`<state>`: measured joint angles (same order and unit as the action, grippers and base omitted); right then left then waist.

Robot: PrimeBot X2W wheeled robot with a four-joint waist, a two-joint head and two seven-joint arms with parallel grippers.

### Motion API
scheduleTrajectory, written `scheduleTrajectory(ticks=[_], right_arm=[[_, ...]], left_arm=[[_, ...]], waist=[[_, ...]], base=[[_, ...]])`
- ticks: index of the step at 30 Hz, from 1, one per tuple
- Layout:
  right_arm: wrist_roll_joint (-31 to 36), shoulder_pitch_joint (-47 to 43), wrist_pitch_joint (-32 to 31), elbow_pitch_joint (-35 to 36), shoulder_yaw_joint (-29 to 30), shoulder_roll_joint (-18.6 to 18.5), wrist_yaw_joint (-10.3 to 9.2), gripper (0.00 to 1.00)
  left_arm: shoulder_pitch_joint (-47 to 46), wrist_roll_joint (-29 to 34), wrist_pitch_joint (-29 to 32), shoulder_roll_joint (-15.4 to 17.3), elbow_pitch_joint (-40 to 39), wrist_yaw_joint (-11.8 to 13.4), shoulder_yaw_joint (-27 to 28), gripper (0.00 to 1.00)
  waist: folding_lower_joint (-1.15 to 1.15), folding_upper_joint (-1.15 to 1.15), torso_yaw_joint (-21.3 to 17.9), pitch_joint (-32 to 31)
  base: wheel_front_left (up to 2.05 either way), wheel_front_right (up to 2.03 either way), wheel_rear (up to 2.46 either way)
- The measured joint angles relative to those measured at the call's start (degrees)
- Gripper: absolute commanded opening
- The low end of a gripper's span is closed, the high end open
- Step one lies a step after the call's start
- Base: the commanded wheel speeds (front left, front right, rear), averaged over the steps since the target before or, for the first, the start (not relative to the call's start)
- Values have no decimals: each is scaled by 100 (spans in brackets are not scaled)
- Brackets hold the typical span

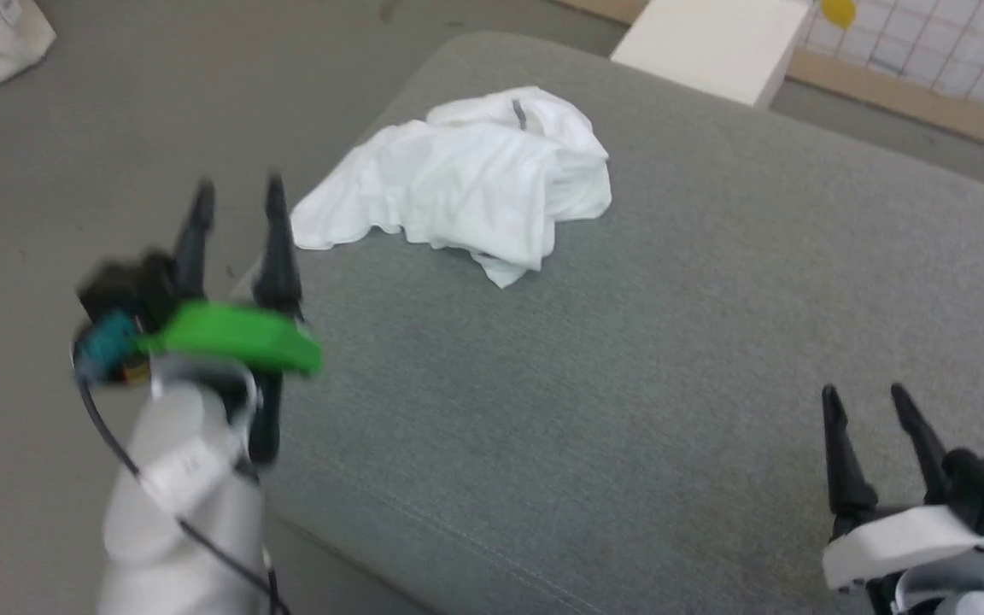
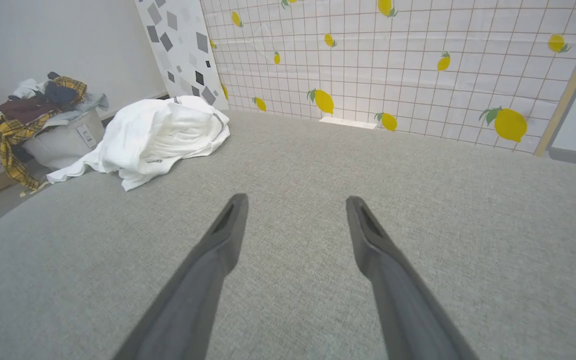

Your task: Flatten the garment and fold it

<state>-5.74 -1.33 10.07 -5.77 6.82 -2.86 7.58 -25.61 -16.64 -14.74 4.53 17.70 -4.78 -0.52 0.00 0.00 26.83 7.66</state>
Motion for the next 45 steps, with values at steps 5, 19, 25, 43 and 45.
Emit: scheduleTrajectory(ticks=[5,19,25,43,45], right_arm=[[321,172,-243,419,187,0,0,100],[570,291,-604,1315,569,0,0,100],[571,292,-603,1469,680,-1,0,100],[577,397,-594,1622,788,-2,1,100],[553,398,-549,1485,781,-3,1,100]], left_arm=[[-1290,-528,498,151,838,-141,99,100],[-3579,-1946,3562,1005,2530,-231,-127,100],[-3718,-2137,4402,1043,3034,-227,-235,100],[-3783,-2054,3305,1084,3451,-181,-364,0],[-3802,-2000,2870,1146,3392,-181,-319,0]], waist=[[0,0,-212,361],[0,0,-953,1616],[0,0,-1176,2151],[0,0,-1426,2617],[0,0,-1430,2523]], base=[[0,0,0],[0,0,0],[0,0,0],[0,0,0],[0,0,0]])
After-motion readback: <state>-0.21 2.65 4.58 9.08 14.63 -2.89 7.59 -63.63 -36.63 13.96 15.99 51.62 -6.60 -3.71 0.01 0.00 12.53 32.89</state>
